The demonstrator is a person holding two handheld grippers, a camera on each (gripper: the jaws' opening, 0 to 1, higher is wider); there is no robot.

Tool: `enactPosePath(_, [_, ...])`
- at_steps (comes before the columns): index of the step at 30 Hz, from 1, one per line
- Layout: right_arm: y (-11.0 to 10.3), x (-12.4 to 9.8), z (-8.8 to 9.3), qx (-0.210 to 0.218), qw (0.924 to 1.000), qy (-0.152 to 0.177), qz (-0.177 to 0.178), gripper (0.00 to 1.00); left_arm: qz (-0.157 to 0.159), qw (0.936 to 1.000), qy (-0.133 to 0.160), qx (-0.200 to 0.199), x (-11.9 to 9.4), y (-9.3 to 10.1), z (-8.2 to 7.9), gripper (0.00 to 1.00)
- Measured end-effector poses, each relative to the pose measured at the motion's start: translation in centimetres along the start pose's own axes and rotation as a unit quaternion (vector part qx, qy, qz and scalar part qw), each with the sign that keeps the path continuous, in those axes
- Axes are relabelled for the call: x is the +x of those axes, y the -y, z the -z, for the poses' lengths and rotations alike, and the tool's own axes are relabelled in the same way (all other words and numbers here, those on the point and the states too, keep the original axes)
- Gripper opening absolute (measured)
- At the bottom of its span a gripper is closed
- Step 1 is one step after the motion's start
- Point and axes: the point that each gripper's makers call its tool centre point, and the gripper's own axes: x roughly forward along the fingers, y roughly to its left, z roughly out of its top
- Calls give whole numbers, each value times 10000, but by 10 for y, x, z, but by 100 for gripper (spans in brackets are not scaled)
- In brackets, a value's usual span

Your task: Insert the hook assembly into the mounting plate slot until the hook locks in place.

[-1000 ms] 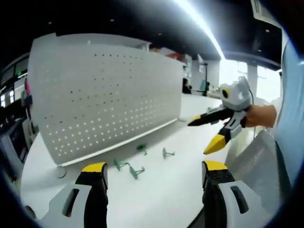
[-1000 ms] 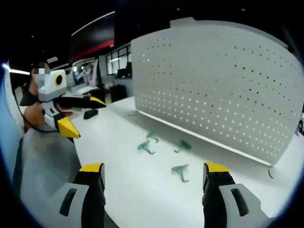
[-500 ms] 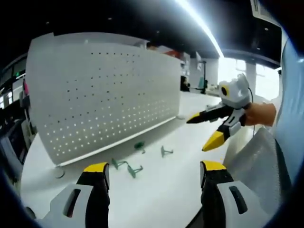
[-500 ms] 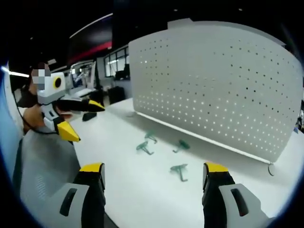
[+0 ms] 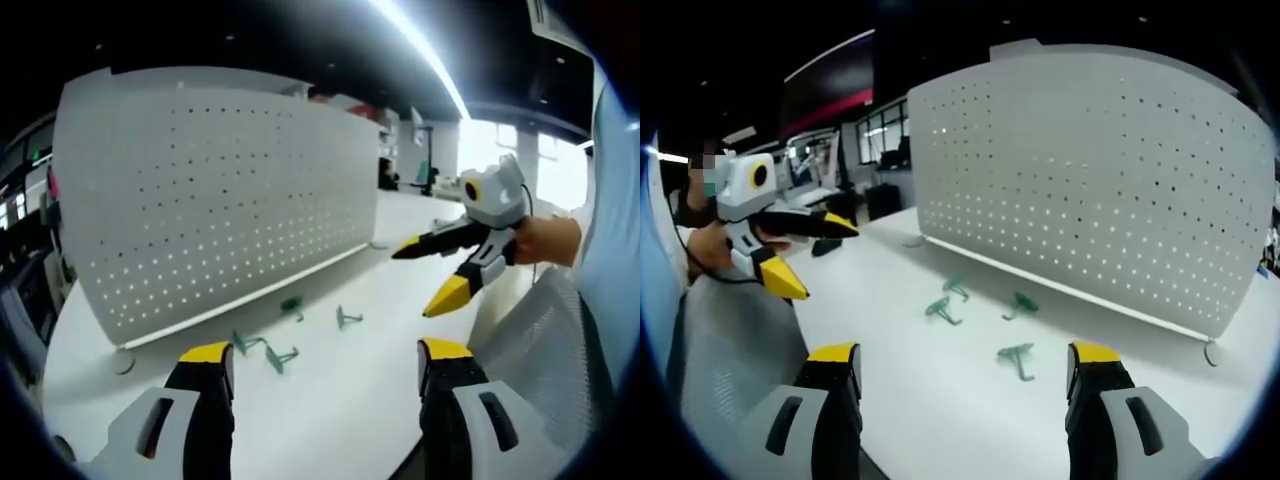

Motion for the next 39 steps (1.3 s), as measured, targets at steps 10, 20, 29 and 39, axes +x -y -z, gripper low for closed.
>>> enactPosePath(10, [3, -3, 0, -6, 10000, 0, 48, 85, 77, 9999, 24, -61, 2, 3, -2, 73])
enactPosePath(20, [7, -5, 0, 46, 9999, 32, 90, 85, 227, 9997, 32, 132, 9, 3, -25, 71])
enactPosePath(29, [11, -9, -2, 18, 9999, 82, 113, 85, 420, 9978, 61, 513, 29, 13, -46, 67])
enactPosePath(39, [13, -11, -2, 16, 9999, 82, 88, 84, 616, 9945, -107, 836, 50, 26, -50, 60])
